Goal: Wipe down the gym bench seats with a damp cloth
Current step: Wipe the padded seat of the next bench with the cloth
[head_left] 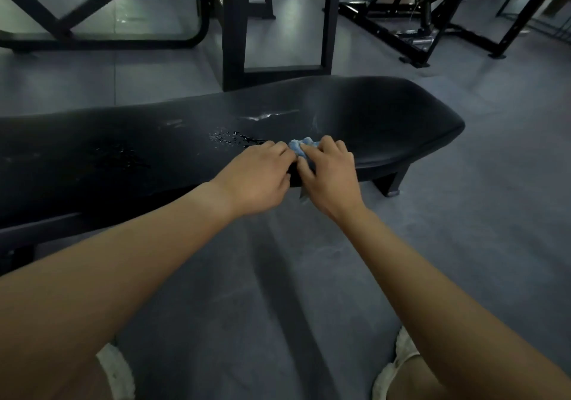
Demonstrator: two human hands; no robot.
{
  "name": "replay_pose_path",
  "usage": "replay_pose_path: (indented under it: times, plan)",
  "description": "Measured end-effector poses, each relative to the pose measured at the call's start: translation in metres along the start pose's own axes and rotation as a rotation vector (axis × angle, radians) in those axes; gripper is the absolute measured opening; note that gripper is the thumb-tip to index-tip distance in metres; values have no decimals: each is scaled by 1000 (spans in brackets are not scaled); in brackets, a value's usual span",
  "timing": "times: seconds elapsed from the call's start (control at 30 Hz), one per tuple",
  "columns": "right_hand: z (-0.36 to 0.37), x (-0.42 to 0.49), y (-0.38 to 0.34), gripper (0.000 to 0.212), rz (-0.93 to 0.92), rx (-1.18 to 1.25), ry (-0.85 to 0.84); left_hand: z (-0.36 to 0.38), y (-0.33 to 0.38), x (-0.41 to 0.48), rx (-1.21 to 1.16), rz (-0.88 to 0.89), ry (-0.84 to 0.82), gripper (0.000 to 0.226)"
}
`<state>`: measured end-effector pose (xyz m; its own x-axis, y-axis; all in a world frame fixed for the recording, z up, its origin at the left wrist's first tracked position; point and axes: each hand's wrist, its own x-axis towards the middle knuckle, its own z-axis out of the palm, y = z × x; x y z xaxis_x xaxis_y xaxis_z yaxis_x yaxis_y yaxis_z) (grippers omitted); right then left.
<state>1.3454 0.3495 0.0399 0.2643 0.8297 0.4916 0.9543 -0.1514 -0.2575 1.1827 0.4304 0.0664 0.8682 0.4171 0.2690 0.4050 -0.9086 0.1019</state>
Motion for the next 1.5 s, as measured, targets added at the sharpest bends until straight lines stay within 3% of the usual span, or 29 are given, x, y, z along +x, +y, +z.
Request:
replay_pose_path:
  times: [0.1,0.33,0.5,0.7,0.87,0.97,1.03,1.13,1.33,1.43,1.5]
  plan:
    - [-3,13,17,30,-4,20,-28,-5,-6,-4,-4,25,-11,32]
    - [-14,47,38,35,237,59,-162,-23,-33,-15,133,54,-36,37]
    - [-3,48,-12,43,18,71,-323,-29,-50,-19,111,-37,-45,58]
    - [-4,51,-18,45,-138,149,-413,-26,-50,-9,94,-28,0,49]
    - [-15,67,15,42,110,43,-332,-21,-51,-12,87,-30,13,47]
    - [-16,73,34,27,340,10,-256,-21,-54,-13,70,-19,22,47]
    - [-10,76,34,23,386,3,-213,-22,-55,-14,61,-16,20,46]
    - [-1,75,12,31,262,-2,-225,-24,-56,-12,40,-18,20,42]
    - [6,70,-23,47,-34,161,-447,-30,-62,-6,2,-23,2,34]
    - [4,75,-12,47,-64,148,-445,-32,-65,-5,-22,-43,-30,34]
    - [0,84,1,45,12,103,-409,-33,-67,-5,-42,-54,-49,35]
